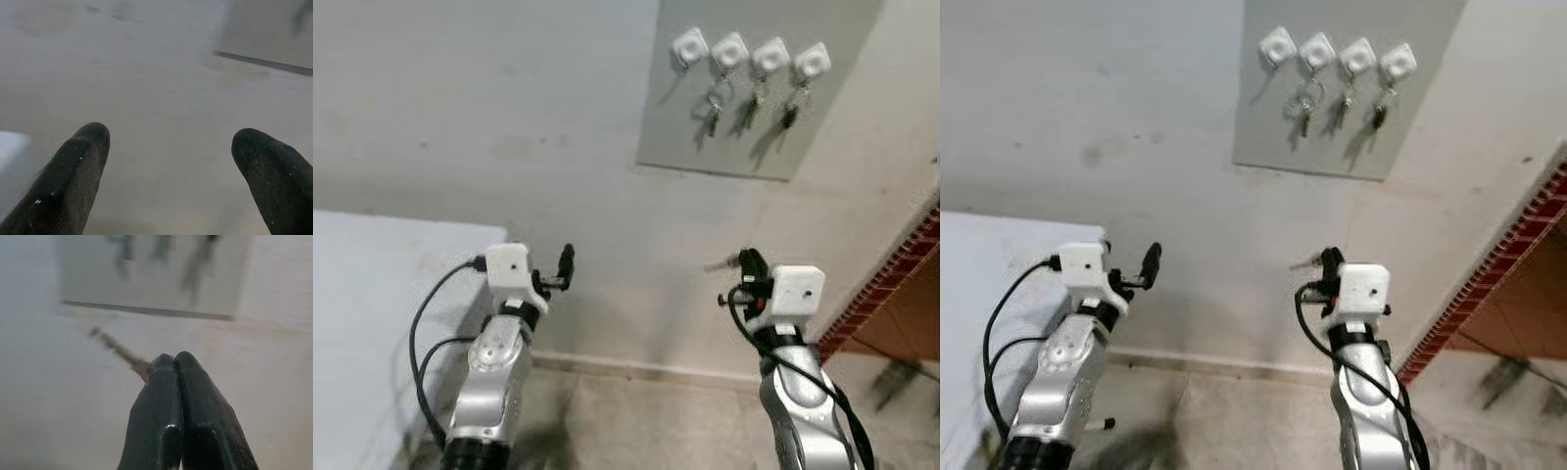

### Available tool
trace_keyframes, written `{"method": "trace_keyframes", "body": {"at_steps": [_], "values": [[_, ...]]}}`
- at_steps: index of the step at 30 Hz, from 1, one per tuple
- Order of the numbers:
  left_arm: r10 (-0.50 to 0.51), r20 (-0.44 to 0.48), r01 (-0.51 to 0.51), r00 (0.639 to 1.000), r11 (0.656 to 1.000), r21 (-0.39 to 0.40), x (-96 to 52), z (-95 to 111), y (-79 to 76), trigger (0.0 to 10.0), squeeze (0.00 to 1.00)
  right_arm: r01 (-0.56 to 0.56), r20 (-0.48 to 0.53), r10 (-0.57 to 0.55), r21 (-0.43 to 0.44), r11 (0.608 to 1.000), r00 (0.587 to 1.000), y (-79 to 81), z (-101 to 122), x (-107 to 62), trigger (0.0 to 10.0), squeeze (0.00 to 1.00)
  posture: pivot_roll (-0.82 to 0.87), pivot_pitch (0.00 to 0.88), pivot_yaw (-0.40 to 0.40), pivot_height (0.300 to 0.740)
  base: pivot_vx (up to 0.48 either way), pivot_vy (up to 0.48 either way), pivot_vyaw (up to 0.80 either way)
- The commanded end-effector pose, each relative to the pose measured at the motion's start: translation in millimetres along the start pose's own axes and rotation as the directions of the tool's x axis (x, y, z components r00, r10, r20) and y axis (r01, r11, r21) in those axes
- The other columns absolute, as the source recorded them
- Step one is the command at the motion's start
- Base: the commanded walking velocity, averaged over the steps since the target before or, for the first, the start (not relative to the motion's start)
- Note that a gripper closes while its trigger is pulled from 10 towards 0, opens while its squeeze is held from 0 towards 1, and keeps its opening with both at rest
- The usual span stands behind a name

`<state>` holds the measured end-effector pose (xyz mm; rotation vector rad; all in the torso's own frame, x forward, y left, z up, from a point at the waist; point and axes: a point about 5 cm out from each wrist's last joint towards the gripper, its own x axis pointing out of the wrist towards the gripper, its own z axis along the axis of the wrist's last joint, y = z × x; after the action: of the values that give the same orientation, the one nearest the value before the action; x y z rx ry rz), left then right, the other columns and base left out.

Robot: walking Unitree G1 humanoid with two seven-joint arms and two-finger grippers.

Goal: Hang keys on a hook

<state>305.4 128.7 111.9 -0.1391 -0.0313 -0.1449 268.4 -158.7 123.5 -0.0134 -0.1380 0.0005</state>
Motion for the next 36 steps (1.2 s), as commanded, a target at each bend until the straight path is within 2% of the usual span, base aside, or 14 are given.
{"method": "trace_keyframes", "body": {"at_steps": [1, 36], "values": [[-0.013, -0.001, 0.013, 1.000, 1.000, 0.005, 0.4, 1.8, -3.3, 10.0, 0.00, 0.023, 0.013, -0.023, 0.000, 1.000, 1.000, -4.6, 5.1, 0.9, 10.0, 0.00, -0.01, 0.055, -0.048, 0.740, 0.259, 0.000, 0.00], [0.000, -0.009, 0.000, 1.000, 1.000, -0.004, 0.7, 1.4, -2.1, 10.0, 0.00, 0.020, 0.004, -0.020, 0.007, 1.000, 1.000, -3.4, 4.9, 1.7, 10.0, 0.00, -0.01, 0.058, -0.051, 0.740, 0.260, 0.000, 0.00]]}}
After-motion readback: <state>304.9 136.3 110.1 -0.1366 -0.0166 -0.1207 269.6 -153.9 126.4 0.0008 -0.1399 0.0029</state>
